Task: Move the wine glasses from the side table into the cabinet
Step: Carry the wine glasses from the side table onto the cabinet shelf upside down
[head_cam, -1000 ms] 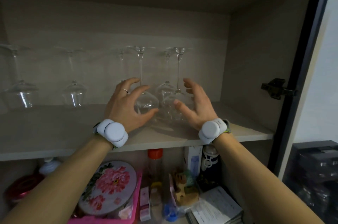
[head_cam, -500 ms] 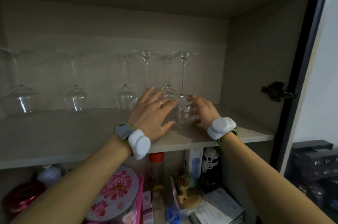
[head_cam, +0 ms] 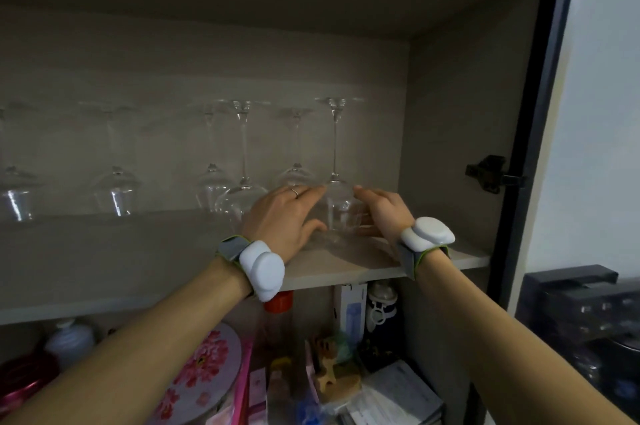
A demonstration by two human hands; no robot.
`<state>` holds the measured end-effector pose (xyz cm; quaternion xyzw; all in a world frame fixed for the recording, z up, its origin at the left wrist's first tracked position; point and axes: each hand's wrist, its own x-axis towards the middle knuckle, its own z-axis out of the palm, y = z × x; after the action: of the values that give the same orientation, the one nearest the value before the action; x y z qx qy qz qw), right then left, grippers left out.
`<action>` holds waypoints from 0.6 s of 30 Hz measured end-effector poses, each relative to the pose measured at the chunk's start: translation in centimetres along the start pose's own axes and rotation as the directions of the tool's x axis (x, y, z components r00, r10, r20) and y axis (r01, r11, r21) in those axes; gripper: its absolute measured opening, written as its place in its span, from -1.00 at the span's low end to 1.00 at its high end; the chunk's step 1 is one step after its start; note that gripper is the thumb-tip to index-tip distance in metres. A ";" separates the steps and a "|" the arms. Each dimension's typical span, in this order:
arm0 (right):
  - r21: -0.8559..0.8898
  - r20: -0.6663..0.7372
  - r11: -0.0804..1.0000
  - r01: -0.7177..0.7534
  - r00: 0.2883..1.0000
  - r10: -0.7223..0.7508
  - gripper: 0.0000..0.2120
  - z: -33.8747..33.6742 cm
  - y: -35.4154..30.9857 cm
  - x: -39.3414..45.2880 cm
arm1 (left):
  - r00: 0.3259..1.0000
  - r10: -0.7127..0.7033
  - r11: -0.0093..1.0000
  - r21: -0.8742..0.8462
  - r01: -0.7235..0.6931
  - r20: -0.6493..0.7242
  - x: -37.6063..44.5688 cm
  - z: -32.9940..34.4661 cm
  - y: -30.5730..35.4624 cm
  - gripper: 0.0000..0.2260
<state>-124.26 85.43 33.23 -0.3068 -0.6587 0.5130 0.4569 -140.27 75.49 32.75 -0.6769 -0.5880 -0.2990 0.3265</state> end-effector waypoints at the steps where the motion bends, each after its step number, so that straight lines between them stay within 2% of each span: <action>1: -0.026 -0.001 1.000 0.002 1.000 -0.003 -0.82 -0.5 -0.3 0.0 | 0.997 -0.069 0.994 -0.084 0.072 0.036 0.2 0.1 0.3 -0.49; 5: -0.058 -0.012 0.998 0.012 1.000 -0.012 -0.80 -3.9 -0.9 1.3 | 0.987 -0.153 0.948 -0.274 0.162 0.056 2.4 2.3 2.2 -0.47; 7: -0.045 -0.016 0.999 0.006 1.000 -0.007 -0.78 -5.0 -0.7 2.3 | 0.982 -0.174 0.933 -0.307 0.187 0.069 3.3 3.2 2.9 -0.46; 11: -0.050 -0.045 0.999 0.006 0.999 -0.008 -0.78 -6.0 0.1 4.7 | 0.973 -0.200 0.935 -0.275 0.223 0.112 5.2 4.8 3.0 -0.46; 15: -0.126 -0.027 0.992 -0.024 0.999 0.020 -0.68 -5.8 0.6 7.1 | 0.955 -0.260 0.936 -0.206 0.285 0.142 6.6 6.3 2.2 -0.49; 18: -0.138 0.018 0.990 -0.034 0.999 0.037 -0.76 -5.4 1.3 9.4 | 0.939 -0.288 0.936 -0.151 0.318 0.189 7.3 7.5 1.2 -0.50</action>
<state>-123.12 96.10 34.94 -0.3439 -0.6916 0.4776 0.4187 -138.01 85.70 33.86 -0.6269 -0.6810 -0.3409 0.1644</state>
